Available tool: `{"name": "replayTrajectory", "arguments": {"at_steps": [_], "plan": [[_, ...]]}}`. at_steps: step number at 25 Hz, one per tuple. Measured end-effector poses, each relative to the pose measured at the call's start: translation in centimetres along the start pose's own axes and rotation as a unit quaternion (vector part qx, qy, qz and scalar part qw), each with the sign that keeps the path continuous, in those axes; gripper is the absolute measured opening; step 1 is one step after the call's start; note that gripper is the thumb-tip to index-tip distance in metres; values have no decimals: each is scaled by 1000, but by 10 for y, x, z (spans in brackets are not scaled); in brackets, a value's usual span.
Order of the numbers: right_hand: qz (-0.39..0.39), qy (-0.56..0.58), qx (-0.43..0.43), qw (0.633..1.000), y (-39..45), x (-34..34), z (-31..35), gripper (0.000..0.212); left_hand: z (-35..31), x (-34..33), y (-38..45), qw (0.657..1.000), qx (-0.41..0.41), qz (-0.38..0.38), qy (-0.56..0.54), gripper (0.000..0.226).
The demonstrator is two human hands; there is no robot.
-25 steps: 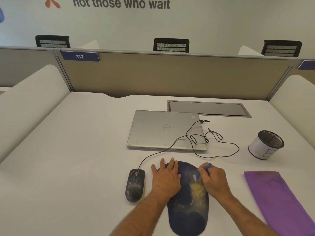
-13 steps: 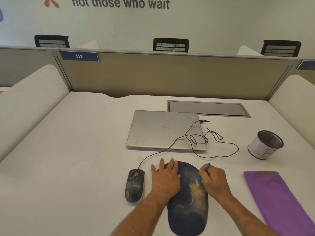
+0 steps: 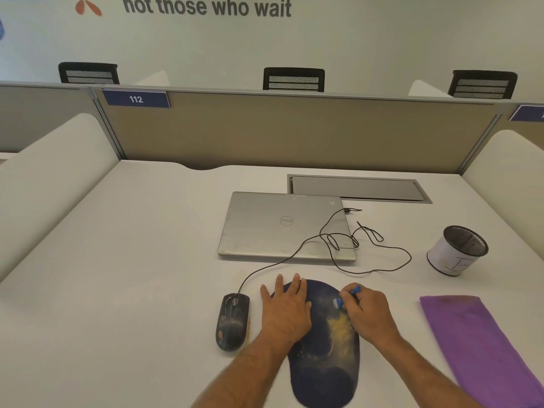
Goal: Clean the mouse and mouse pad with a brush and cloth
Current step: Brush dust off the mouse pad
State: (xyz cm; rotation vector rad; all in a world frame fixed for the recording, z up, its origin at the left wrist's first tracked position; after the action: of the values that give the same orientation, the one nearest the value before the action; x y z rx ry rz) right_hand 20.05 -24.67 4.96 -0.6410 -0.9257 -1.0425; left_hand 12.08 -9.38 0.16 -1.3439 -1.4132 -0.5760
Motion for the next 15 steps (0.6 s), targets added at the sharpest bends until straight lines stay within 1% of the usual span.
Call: {"name": "replayTrajectory", "arguments": {"at_steps": [2, 5, 8, 9, 12, 15], "plan": [[-9, 9, -6, 1000, 0, 3, -3, 27, 0, 1, 0, 1000, 0, -1, -3, 61], [-48, 32, -13, 998, -1, 14, -5, 23, 0, 0, -1, 1000, -2, -2, -3, 61], [-6, 8, -1, 1000, -1, 4, -4, 21, 0, 0, -1, 1000, -4, -4, -5, 61], [-5, 0, 4, 1000, -1, 3, -4, 23, 0, 1, -1, 1000, -5, -7, -7, 61], [-45, 19, 1, 999, -2, 11, -5, 24, 0, 1, -1, 1000, -5, -6, -11, 60], [-27, 0, 0, 1000, -3, 6, -5, 23, 0, 0, 0, 1000, -3, -2, -7, 61]]}}
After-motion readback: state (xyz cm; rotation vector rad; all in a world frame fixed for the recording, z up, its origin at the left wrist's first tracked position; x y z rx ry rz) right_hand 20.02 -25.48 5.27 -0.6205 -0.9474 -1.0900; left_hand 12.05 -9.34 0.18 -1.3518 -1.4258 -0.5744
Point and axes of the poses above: each hand's wrist, its own y-axis towards the middle knuckle, its own x-axis out of the back of the hand, z = x × y, the point moved 9 cm from there along y, towards the middle knuckle, and after that the axes turned 13 degrees about -y, right-handed, at the moved point
